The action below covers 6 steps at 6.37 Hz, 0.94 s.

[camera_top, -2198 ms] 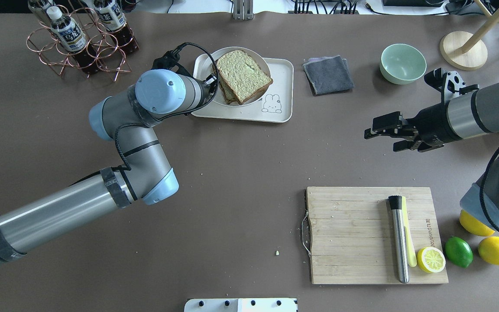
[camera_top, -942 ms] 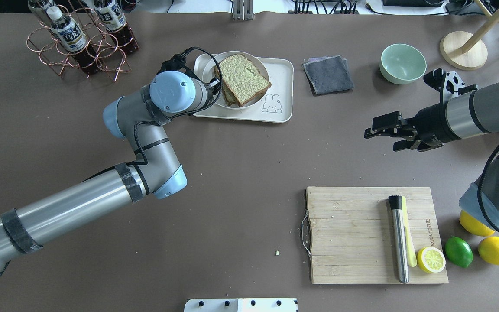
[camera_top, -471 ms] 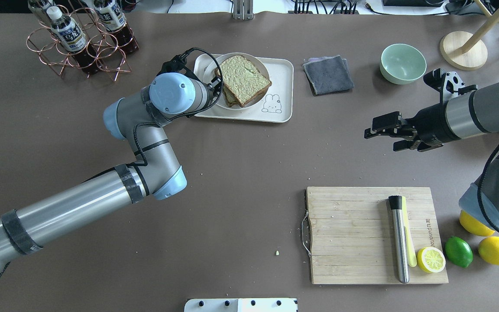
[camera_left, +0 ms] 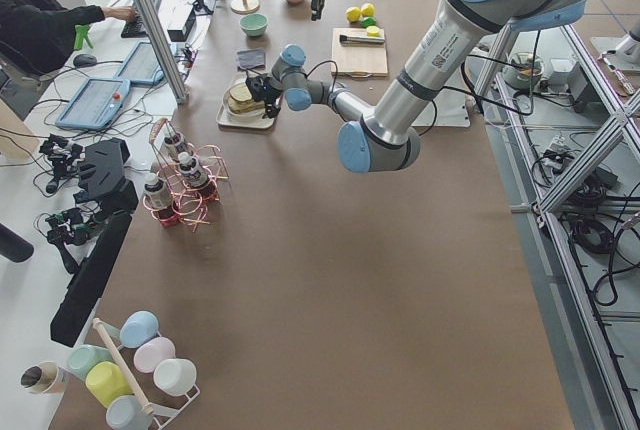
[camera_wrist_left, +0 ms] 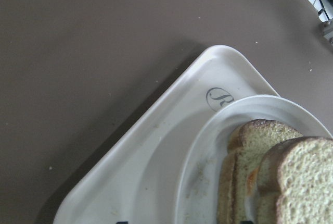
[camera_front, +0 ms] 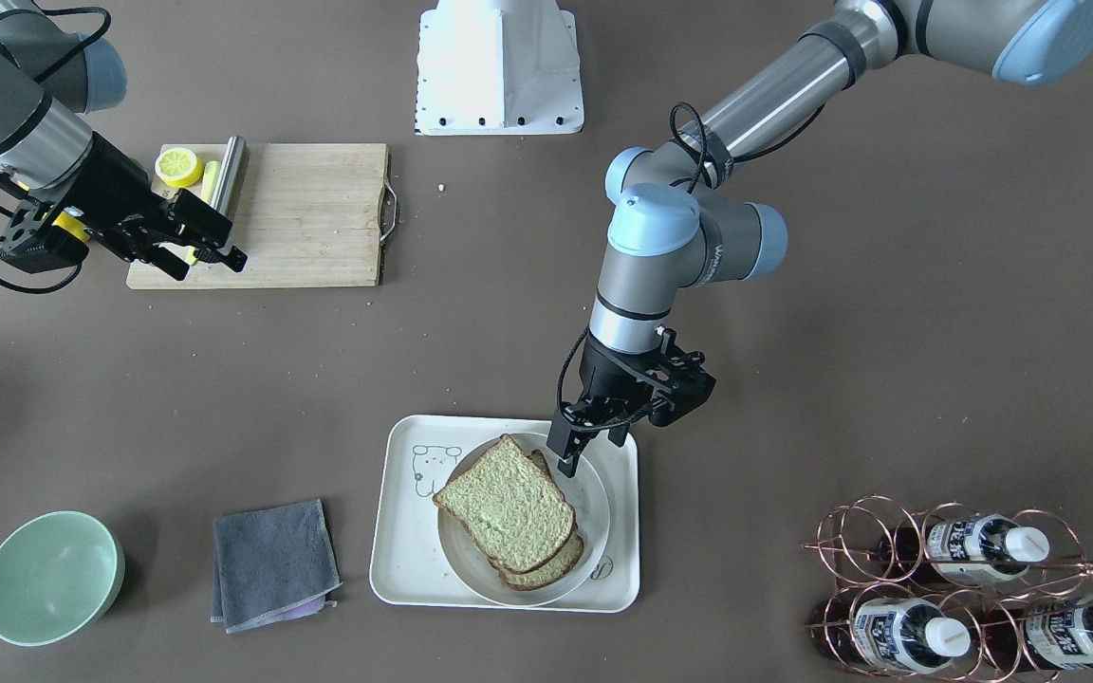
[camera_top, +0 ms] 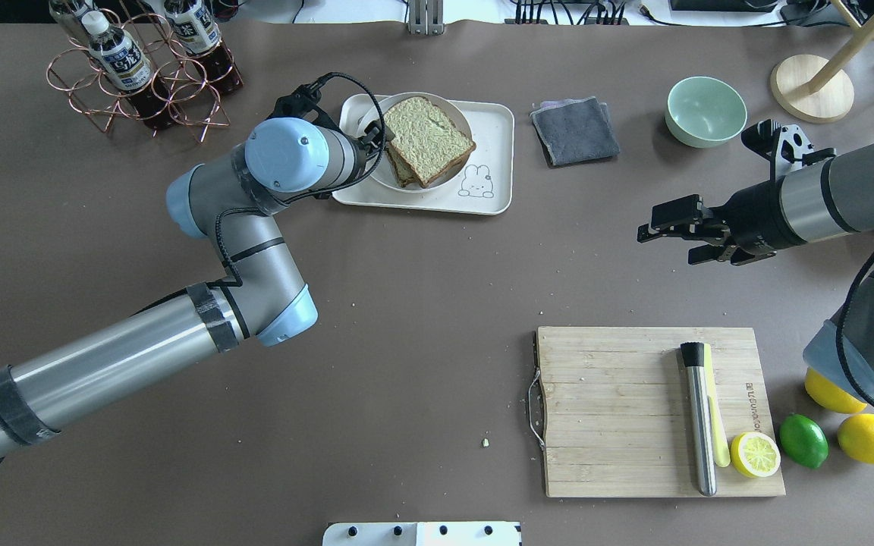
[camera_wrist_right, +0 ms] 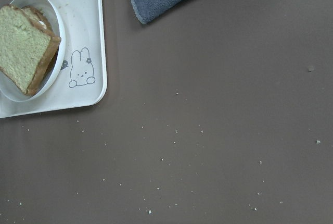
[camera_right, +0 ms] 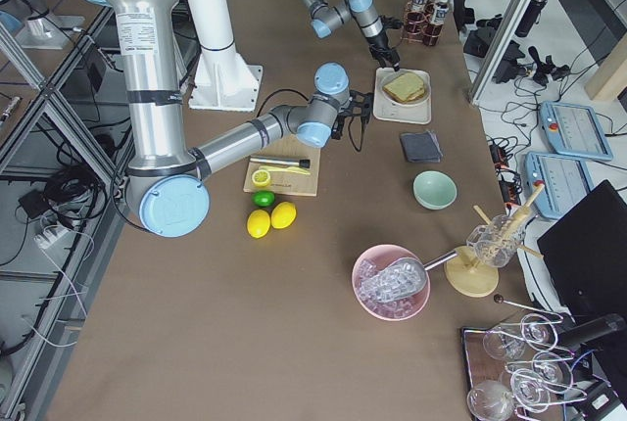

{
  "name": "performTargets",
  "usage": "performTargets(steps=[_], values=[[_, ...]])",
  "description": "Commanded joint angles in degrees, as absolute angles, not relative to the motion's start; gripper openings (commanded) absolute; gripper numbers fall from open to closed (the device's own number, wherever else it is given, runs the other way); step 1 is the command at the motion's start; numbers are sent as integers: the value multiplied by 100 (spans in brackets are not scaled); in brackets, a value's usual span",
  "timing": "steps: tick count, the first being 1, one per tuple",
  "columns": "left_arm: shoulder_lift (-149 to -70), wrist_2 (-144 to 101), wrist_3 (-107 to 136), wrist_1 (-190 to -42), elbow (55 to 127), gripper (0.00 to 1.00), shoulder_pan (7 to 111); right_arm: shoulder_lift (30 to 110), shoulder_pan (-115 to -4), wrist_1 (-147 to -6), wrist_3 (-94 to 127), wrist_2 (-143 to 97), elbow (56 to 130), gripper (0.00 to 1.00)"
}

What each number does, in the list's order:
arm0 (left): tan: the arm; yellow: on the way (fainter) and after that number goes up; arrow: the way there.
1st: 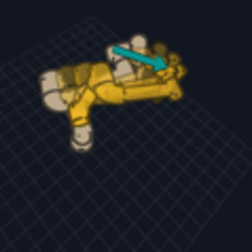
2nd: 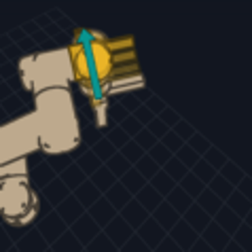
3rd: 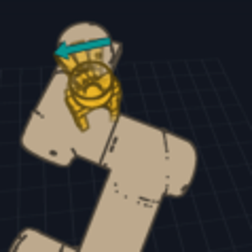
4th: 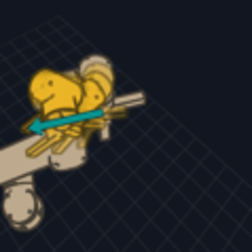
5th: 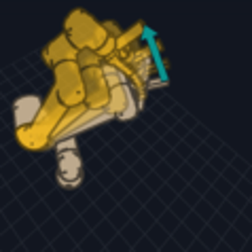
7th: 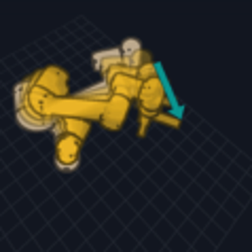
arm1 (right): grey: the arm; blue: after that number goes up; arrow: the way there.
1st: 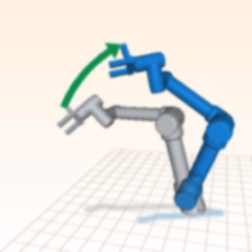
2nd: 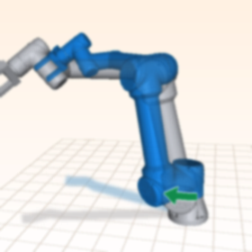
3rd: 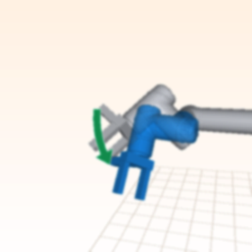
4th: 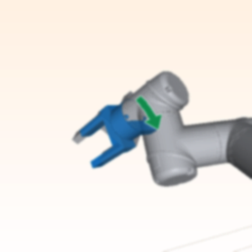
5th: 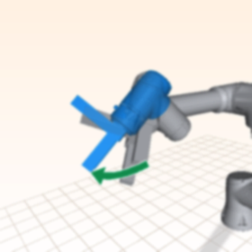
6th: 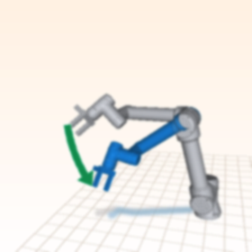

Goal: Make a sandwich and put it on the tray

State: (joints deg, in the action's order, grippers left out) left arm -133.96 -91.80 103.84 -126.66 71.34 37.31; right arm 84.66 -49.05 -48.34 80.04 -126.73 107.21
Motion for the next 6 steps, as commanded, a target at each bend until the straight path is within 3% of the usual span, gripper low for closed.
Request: performTargets(steps=[1, 3, 6], values=[[-12678, -9876, 10108, -12473, 8168, 97, 3928, 8481, -4965, -4851, 7998, -12683, 10723, 99], [-11214, -9888, 9267, -12454, 10089, 97, 3937, 8543, -5246, -4887, 7885, -12744, 10723, 99], [-10505, -9949, 8065, -10527, 11659, 97, 4252, 8858, -5834, -6034, 6090, -12648, 10705, 100]])
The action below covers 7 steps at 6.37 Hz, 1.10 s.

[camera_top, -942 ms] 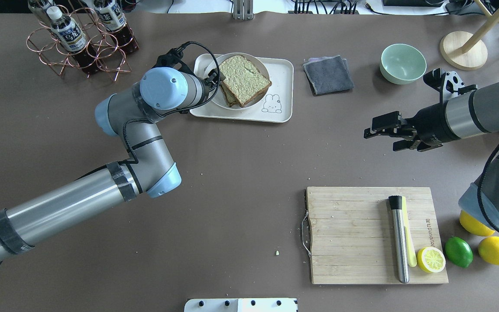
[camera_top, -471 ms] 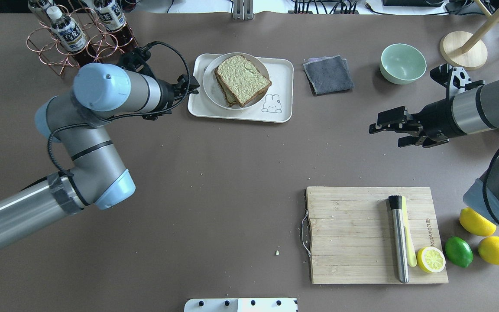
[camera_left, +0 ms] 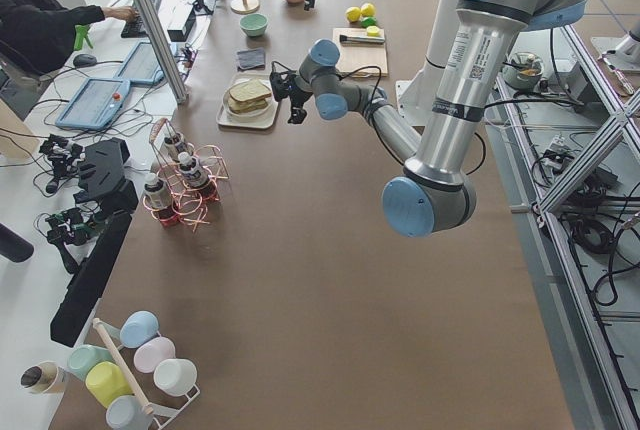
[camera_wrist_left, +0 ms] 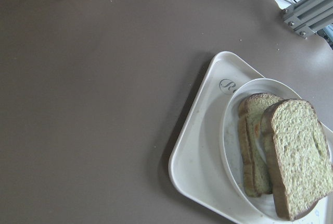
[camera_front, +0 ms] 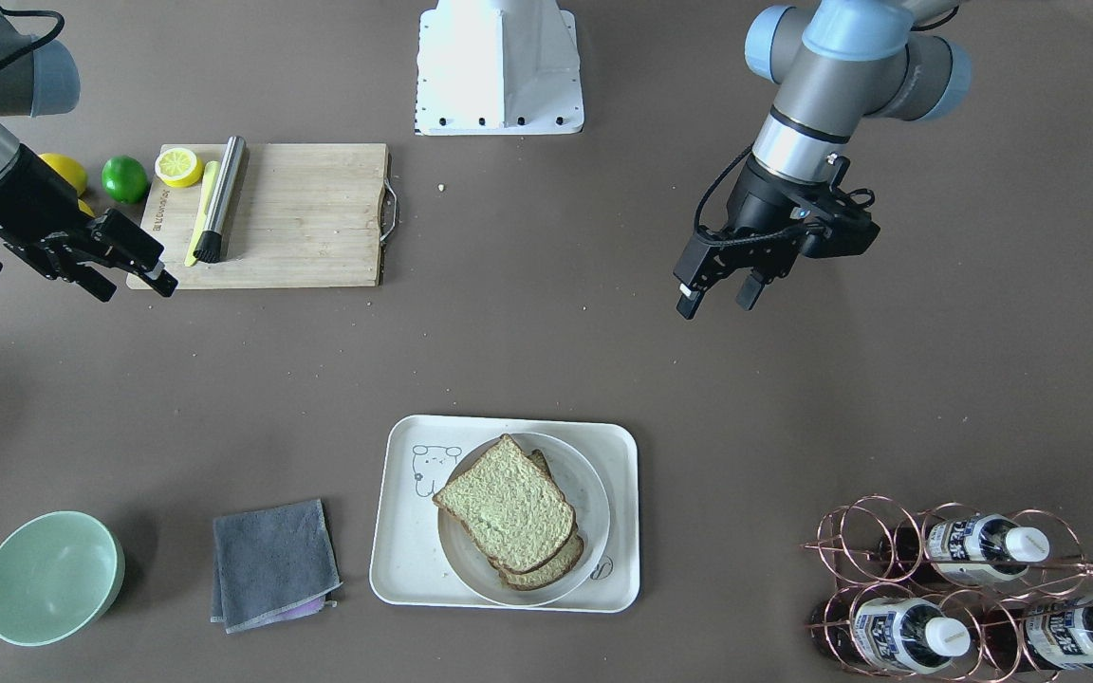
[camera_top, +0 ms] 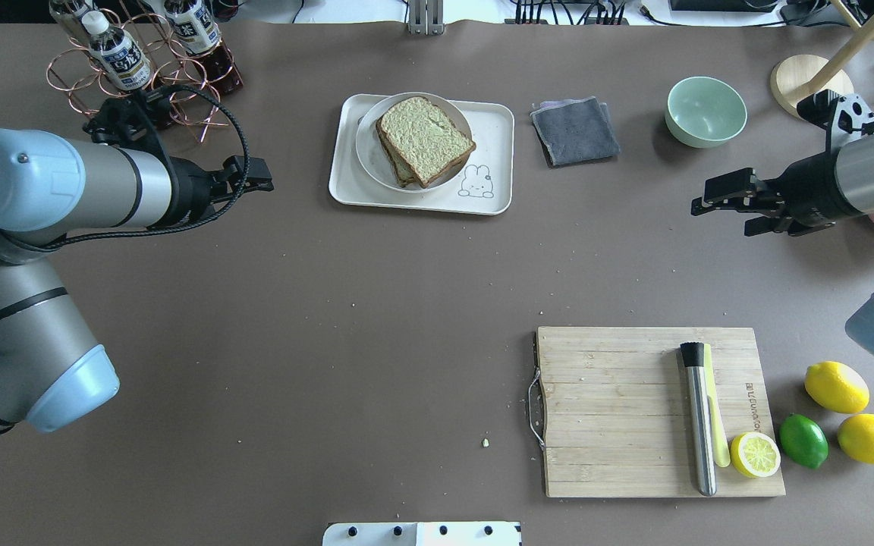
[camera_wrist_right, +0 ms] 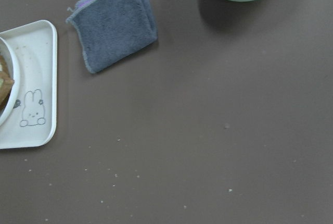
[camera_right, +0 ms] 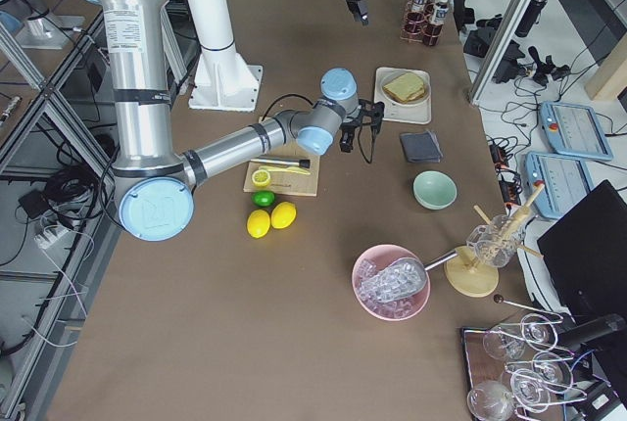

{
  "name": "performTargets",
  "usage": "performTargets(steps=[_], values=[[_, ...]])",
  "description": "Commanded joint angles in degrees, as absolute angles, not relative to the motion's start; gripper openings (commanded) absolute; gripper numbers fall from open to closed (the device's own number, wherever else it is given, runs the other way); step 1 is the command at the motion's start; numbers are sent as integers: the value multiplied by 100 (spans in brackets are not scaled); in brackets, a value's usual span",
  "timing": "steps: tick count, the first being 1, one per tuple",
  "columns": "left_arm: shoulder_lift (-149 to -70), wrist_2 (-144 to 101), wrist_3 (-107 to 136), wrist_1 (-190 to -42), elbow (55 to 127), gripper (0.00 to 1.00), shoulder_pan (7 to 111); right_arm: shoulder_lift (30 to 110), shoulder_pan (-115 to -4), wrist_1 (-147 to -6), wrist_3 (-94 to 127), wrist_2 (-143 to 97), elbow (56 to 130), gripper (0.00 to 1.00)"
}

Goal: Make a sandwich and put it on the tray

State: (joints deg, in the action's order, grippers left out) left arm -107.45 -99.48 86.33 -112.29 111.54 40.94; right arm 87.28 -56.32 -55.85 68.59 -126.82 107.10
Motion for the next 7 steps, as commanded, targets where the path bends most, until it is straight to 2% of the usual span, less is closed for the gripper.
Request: performTargets(steps=[1, 4, 5, 6, 7], values=[[-9955, -10010, 7146, -10451, 11881, 97, 4611, 9068, -6158, -6517, 5203, -12639, 10696, 100], [-8898, -12087, 3624, -10433, 11638, 97, 7049, 9396, -7659, -8467, 1164, -12043, 10539, 100], [-8764, -13016, 2342, -10267, 11236, 97, 8006, 9361, -8404, -8786, 99, -12319, 10216, 100], [-8745, -13774, 1424, -10196, 10719, 97, 8642, 9395, -9029, -8746, -443, -13497, 9595, 100], [-8658, -14147, 1067, -10204, 10279, 97, 8927, 9491, -9261, -8693, -770, -13918, 9293, 100]])
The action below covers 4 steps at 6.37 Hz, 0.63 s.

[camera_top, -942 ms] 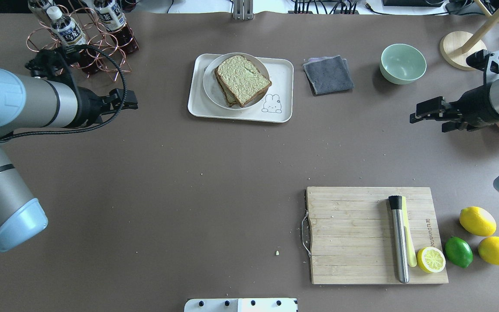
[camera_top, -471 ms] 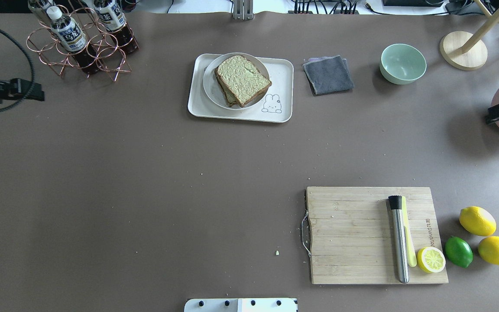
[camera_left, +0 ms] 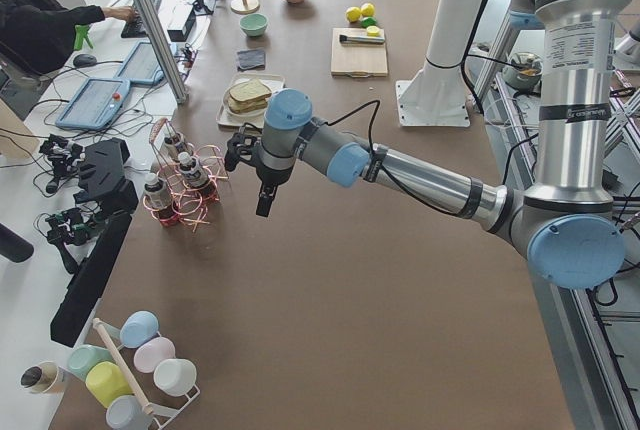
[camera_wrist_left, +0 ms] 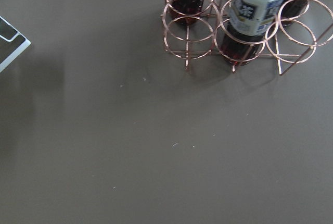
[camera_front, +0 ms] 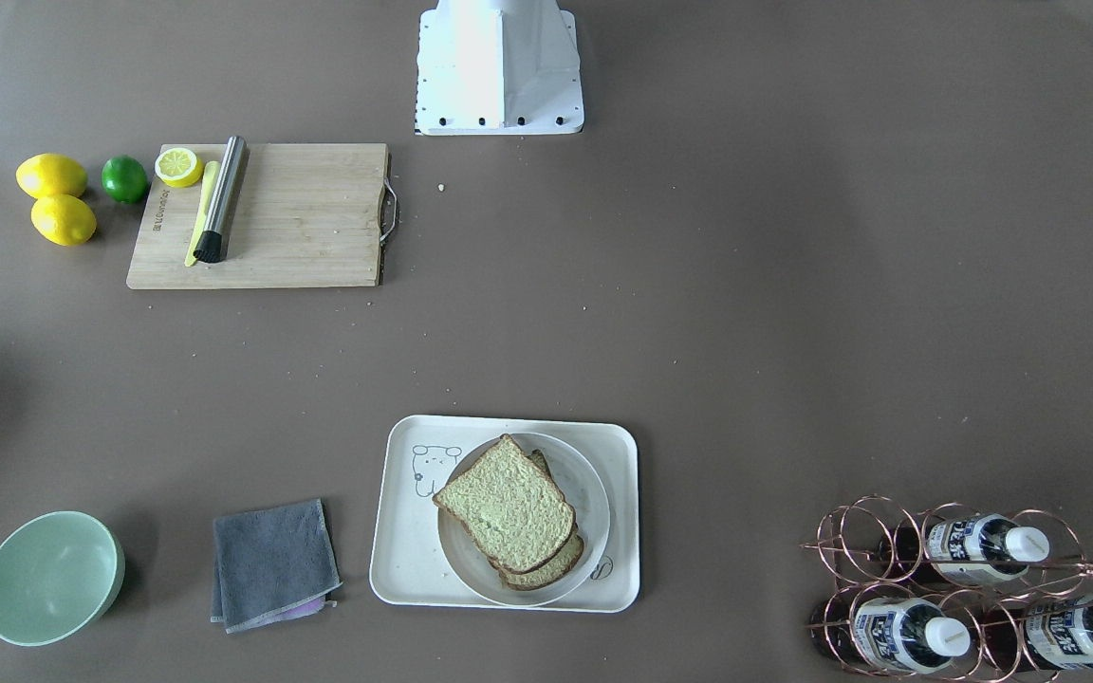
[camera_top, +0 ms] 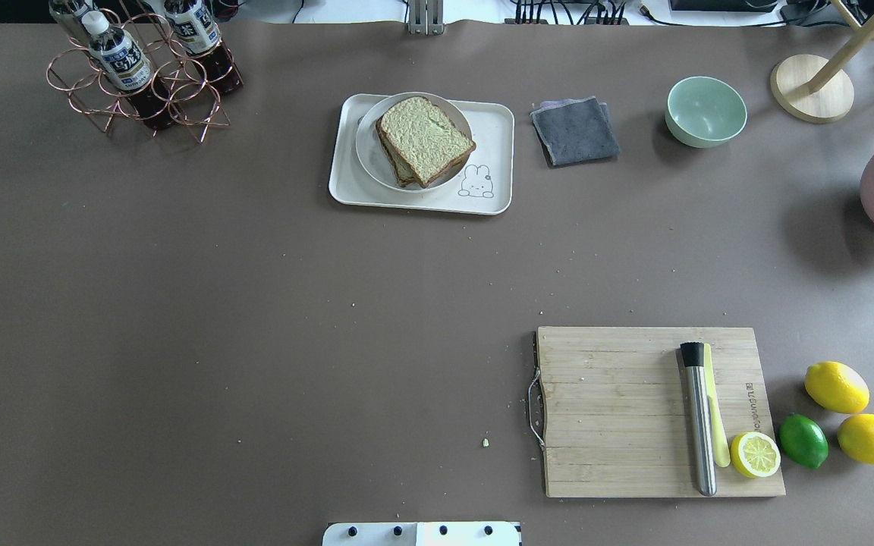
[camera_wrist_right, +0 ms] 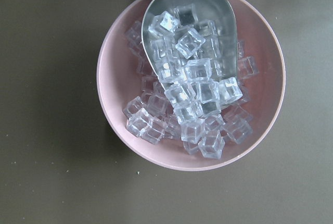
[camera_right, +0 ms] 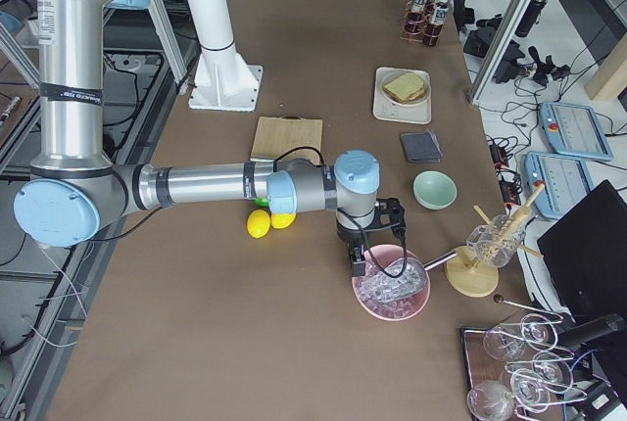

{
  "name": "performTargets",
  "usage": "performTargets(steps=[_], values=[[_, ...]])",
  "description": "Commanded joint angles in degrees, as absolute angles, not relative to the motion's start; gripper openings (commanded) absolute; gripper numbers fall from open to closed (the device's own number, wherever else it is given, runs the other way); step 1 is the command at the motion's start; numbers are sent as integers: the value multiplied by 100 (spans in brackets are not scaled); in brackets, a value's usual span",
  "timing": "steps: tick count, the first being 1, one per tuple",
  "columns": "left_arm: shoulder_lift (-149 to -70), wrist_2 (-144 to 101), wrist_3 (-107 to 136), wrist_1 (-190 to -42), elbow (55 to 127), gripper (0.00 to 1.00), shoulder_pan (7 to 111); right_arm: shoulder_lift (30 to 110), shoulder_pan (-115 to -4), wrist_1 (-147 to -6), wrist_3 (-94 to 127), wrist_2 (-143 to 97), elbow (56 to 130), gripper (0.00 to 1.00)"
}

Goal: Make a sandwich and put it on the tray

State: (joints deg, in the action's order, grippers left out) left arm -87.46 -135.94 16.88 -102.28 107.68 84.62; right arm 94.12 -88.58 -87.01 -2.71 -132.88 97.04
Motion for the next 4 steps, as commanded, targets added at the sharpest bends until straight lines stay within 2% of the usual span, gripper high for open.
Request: performTargets(steps=[1, 4], values=[[-8483, -14281, 1064, -10222, 10135, 97, 9025, 9510, -9264, -8684, -747, -13904, 9281, 100], [-8086, -14265, 1063, -10485, 10028, 97, 9131, 9291, -9255, -8684, -476, -13808, 9317, 100]])
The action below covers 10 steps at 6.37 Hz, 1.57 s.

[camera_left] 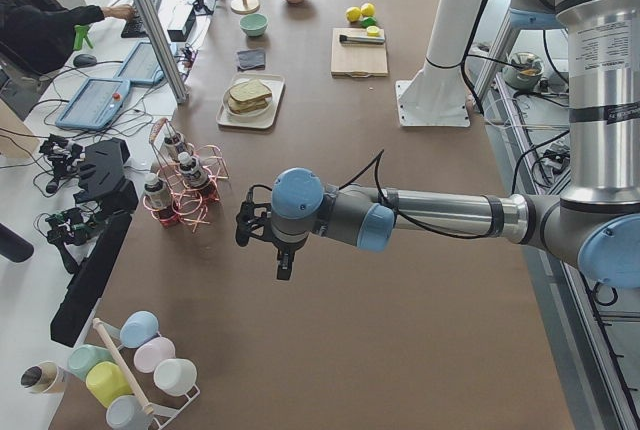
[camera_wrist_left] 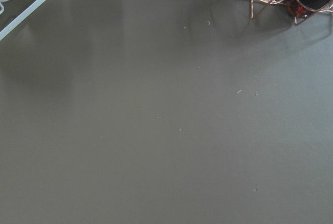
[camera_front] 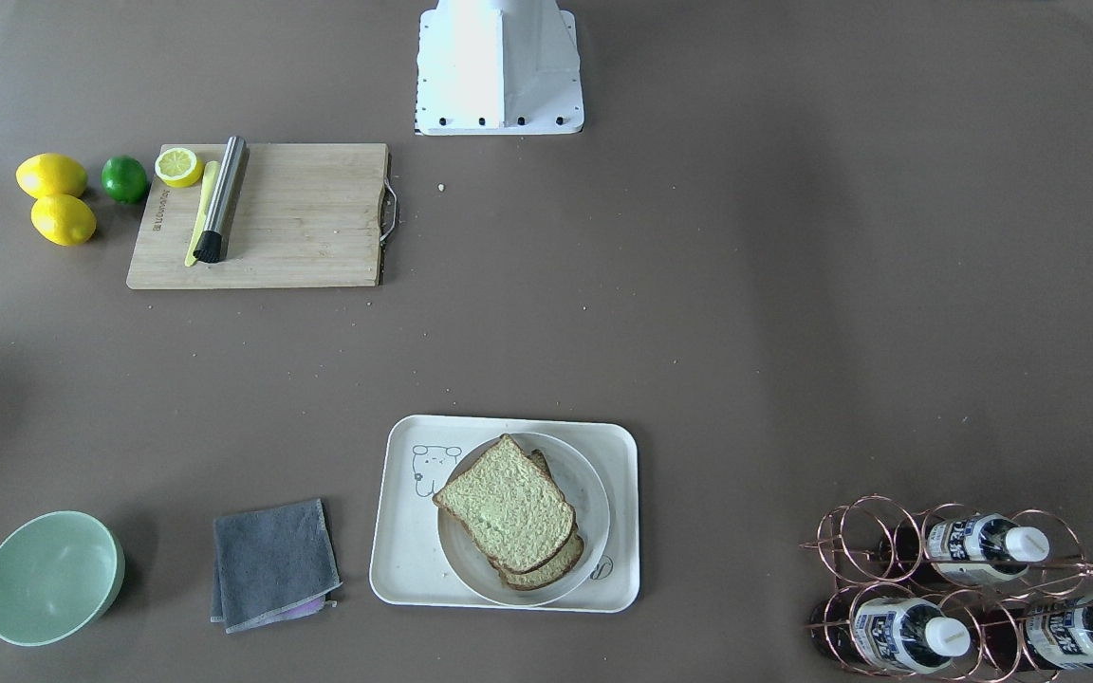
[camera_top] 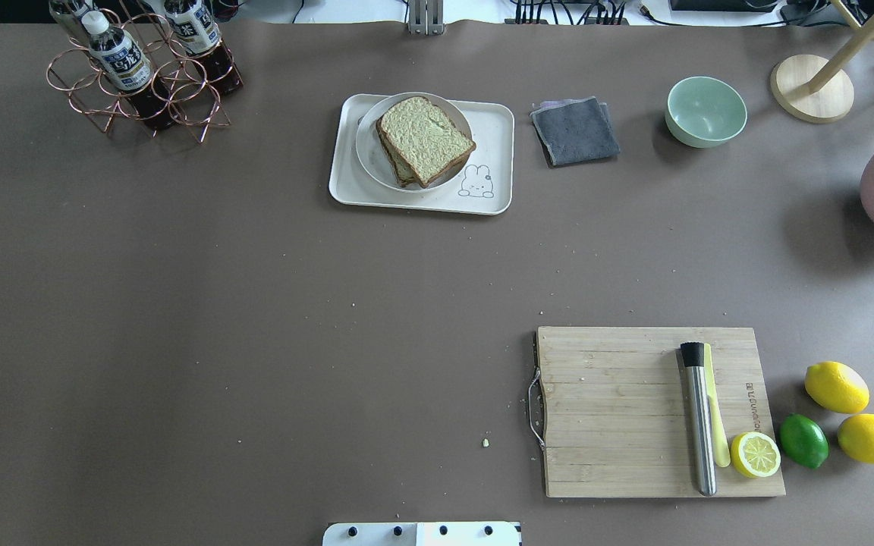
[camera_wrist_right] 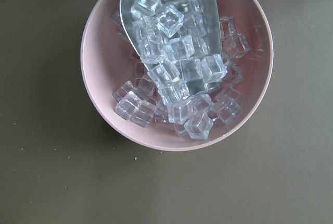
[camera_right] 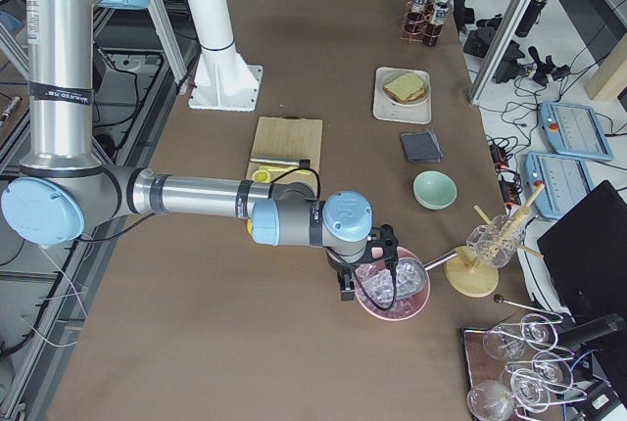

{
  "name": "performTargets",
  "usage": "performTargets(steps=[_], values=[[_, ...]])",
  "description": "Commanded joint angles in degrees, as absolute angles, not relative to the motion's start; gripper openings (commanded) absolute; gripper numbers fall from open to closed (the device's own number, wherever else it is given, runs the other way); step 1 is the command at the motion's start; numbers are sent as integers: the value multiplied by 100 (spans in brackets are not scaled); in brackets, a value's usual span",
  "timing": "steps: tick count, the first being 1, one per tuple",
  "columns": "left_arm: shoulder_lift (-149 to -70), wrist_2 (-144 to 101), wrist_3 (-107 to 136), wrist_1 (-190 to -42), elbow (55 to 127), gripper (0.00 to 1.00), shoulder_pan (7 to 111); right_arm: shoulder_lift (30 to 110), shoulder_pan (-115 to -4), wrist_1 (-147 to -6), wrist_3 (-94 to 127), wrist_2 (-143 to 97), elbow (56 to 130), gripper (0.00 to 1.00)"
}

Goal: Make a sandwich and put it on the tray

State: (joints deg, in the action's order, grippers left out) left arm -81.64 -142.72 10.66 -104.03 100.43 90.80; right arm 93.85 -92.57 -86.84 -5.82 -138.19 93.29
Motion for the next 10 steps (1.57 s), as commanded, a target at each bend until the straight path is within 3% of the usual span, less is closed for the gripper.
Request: performTargets(steps=[1, 10], values=[[-8095, -14212, 1081, -10485, 10011, 97, 9158, 9229, -9255, -8684, -475, -13799, 9325, 100], [-8104, -14203, 1090, -10485, 10028, 97, 9185, 9035, -9176, -8692, -237, -13808, 9369, 100]])
